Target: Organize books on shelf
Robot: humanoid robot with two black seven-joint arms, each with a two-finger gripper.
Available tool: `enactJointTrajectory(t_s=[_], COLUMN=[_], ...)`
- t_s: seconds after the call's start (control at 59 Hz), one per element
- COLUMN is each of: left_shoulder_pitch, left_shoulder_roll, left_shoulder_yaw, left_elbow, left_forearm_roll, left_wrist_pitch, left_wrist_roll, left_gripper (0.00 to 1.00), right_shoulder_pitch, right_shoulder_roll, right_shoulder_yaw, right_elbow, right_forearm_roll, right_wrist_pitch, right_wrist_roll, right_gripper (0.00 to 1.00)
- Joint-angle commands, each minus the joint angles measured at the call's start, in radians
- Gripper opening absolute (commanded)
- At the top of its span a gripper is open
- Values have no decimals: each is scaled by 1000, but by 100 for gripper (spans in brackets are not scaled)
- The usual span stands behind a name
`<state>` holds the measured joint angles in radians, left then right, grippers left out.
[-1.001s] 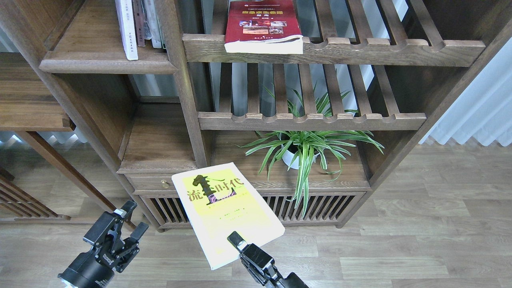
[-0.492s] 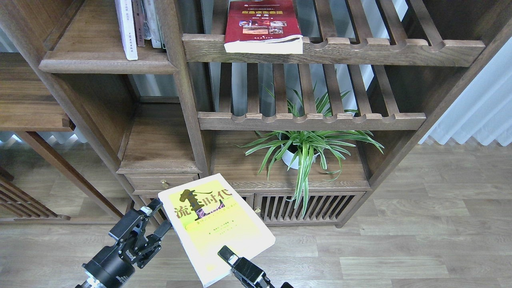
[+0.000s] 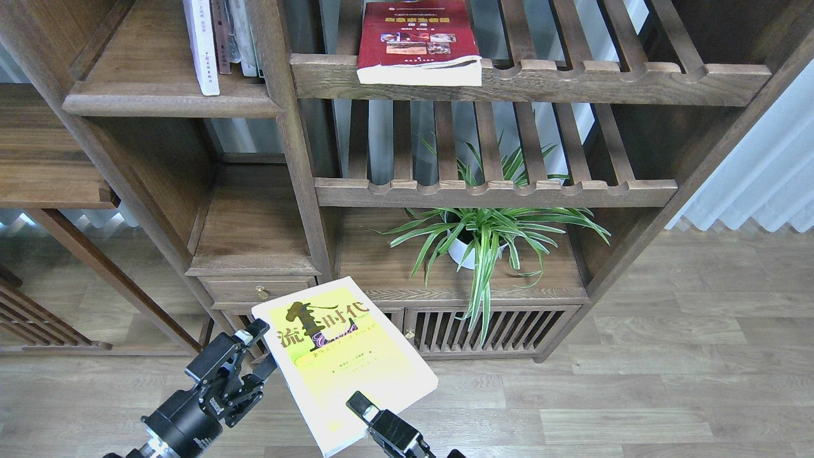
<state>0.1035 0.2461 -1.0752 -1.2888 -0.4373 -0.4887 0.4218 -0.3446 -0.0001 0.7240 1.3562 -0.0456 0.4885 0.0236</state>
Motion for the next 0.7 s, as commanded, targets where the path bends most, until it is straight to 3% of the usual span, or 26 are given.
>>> enactJointTrajectory(t_s=[0.0,0.153,0.237,0.39,0.458,0.475,0.678], left_shoulder_pitch=[-24,-34,-36,-39,-39,-47,-80], left_shoulder_roll=[-1,1,-10,-10,-14,-14,-16], left_shoulder_yaw=[23,63,70,92,98,107,113], left_elbow=[9,11,9,9,8,8,9], left_forearm_roll=[12,17,17,22,20,20,22], left_wrist_pitch=[0,0,0,0,0,0,0], left_wrist_roll=[-1,-1,-3,-1,0,0,0], left_gripper=[95,94,87,65,59,50,30], right_shoulder_pitch=[-1,-1,-1,-1,-1,-1,-2], right_shoulder_roll=[0,0,0,0,0,0,0], right_shoulder_yaw=[-40,-40,-40,-40,-40,-40,-40], right_elbow=[1,1,1,1,1,1,1], right_forearm_roll=[0,0,0,0,0,0,0], right_wrist_pitch=[0,0,0,0,0,0,0], right_wrist_roll=[-2,-2,-2,-2,-2,-2,-4], right_gripper=[5,5,5,5,5,5,5])
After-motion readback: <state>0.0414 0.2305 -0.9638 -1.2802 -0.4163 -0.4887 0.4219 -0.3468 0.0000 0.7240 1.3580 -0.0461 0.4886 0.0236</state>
